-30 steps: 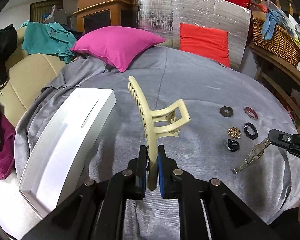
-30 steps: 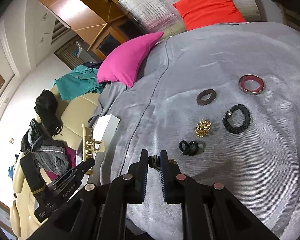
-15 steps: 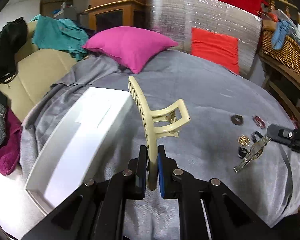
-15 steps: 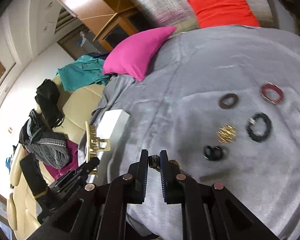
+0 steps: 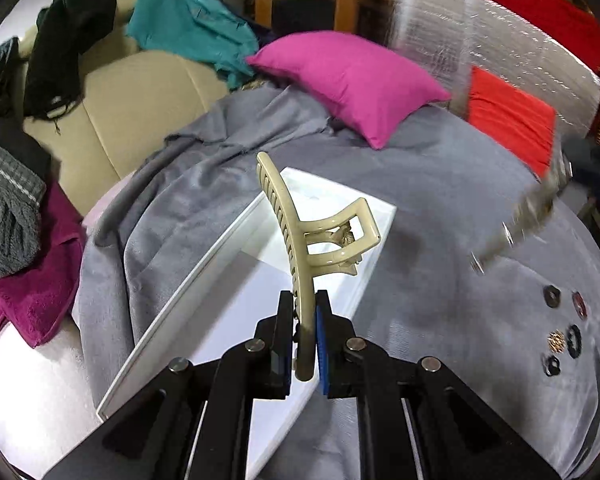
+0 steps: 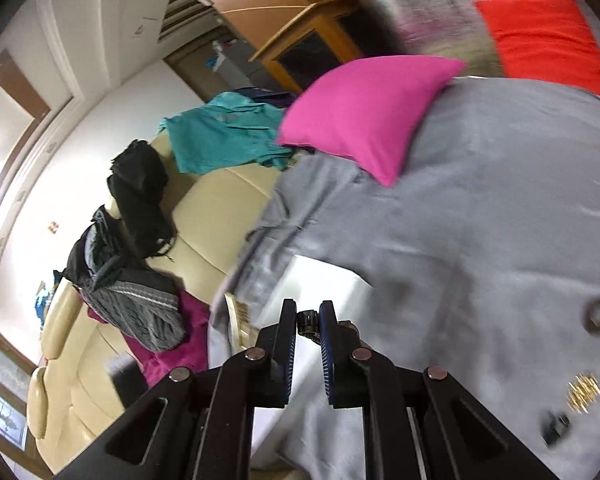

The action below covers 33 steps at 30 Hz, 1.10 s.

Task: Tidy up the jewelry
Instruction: 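Carry the clip and watch to the white tray and lower both in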

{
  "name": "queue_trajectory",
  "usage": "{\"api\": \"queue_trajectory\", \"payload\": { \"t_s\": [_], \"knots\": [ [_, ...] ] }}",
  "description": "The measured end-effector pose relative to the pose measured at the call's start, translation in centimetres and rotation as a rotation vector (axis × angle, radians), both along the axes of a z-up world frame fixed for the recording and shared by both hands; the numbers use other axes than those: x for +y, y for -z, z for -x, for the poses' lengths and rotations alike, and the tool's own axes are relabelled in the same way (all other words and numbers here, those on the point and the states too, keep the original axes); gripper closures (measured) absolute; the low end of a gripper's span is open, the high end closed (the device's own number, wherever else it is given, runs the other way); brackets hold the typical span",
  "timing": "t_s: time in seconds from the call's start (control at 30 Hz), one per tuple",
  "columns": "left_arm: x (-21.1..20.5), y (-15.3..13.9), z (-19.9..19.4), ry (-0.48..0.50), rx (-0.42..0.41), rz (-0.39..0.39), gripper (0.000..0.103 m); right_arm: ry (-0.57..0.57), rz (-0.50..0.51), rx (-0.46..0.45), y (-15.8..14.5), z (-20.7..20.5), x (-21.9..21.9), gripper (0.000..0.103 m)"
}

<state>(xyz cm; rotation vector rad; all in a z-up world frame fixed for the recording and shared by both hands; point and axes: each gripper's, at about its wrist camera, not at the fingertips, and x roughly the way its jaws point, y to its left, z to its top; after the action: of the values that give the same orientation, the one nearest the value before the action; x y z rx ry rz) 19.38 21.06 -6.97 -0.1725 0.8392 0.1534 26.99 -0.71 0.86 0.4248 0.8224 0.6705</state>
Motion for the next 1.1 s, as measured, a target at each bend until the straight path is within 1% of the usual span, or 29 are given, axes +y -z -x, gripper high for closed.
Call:
{"api": "queue_trajectory", "payload": {
  "t_s": [0.07, 0.13, 0.2, 0.33, 0.5, 0.57, 0.7, 0.83, 0.9, 0.97, 1.1],
  "knots": [
    [1.0, 0.7, -0.8, -0.009, 0.025, 0.021, 0.093, -0.024, -0.02, 0.002, -0.3, -1.8, 2.3, 0.09],
    [1.9, 1.4, -1.4, -0.024, 0.051, 0.021, 0.093, -0.045, -0.036, 0.006, -0.3, -3.2, 4.4, 0.09],
    [2.4, 2.0, -1.9, -0.032, 0.072, 0.042, 0.093, -0.061, -0.043, 0.023, 0.2, -4.9, 6.5, 0.09],
    [2.6, 3.0, -2.1, -0.019, 0.104, 0.067, 0.093, -0.076, -0.029, 0.07, 2.2, -7.8, 10.3, 0.09],
    [2.9, 3.8, -2.8, -0.015, 0.13, 0.114, 0.093, -0.06, -0.047, 0.11, 4.6, -10.5, 13.1, 0.09],
    [3.1, 4.1, -2.9, -0.01, 0.141, 0.143, 0.093, -0.061, -0.052, 0.139, 5.8, -11.2, 14.1, 0.09],
    [2.8, 4.6, -3.4, -0.009, 0.156, 0.162, 0.093, -0.045, -0.056, 0.185, 8.1, -11.9, 14.9, 0.09],
    [3.0, 5.1, -3.8, -0.018, 0.172, 0.19, 0.093, -0.027, -0.031, 0.196, 9.1, -11.5, 14.4, 0.09],
    [3.2, 5.5, -4.1, -0.023, 0.186, 0.21, 0.093, -0.015, -0.002, 0.198, 9.5, -11.3, 13.9, 0.09],
    [3.3, 5.9, -4.3, -0.029, 0.2, 0.227, 0.093, -0.008, 0.049, 0.202, 9.8, -11.0, 13.5, 0.09],
    [3.4, 6.2, -4.6, -0.034, 0.205, 0.238, 0.093, 0.008, 0.127, 0.206, 10.2, -10.5, 13.0, 0.09]
  ]
}}
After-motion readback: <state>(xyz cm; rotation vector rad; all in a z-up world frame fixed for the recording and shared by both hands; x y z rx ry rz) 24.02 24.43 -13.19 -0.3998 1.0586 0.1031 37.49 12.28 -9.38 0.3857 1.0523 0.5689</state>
